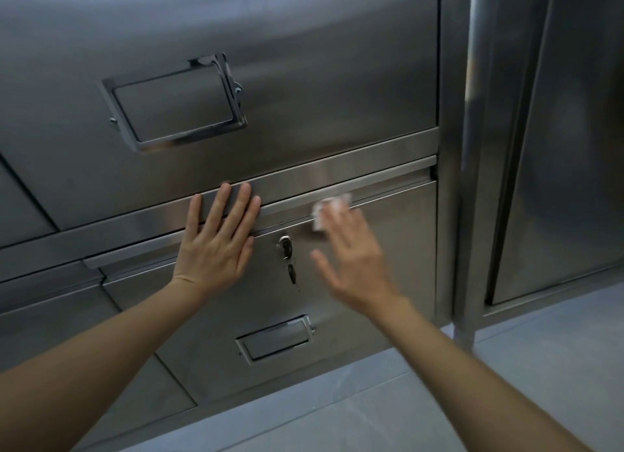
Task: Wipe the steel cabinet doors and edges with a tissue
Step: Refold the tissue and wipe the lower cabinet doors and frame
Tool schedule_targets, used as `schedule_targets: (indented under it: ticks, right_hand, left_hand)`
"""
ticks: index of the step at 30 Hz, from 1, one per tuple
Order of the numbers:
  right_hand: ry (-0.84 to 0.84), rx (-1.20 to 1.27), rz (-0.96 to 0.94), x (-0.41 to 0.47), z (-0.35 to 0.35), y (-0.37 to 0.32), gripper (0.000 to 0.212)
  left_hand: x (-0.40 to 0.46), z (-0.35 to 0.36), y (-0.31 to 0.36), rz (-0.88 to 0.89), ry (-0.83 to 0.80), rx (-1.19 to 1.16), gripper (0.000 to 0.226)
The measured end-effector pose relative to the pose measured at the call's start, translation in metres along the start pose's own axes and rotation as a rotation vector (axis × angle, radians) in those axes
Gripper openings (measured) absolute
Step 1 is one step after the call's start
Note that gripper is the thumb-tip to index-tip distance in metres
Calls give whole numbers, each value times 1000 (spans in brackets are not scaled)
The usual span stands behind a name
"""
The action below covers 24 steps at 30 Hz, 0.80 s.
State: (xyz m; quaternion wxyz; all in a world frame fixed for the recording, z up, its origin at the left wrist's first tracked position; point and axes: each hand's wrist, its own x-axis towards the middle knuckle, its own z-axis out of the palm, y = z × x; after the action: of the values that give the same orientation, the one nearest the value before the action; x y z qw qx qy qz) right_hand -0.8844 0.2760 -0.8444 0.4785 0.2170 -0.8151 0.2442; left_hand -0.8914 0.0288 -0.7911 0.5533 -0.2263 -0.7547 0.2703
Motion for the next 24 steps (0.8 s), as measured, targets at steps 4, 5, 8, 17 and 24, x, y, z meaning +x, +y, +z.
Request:
schedule_targets:
  ticks: [4,5,8,17,24]
  right_hand:
    - [-14,-74,-105,8,-6,16,50]
    - [21,-101,-32,8,-12,35,49]
    - [108,-154,237,5,-31,77,53]
    - [4,-83,73,-1,-15,26,56]
    - [89,41,257,5,-40,60,50]
  left_hand:
    - [0,1,-1,6,-5,12,60]
    - [0,1,-1,1,-8,12,60]
    - [-1,1,0,3,-9,6,59]
    - [2,0,0,3,0,16,60]
    - [0,0,1,-2,17,14,59]
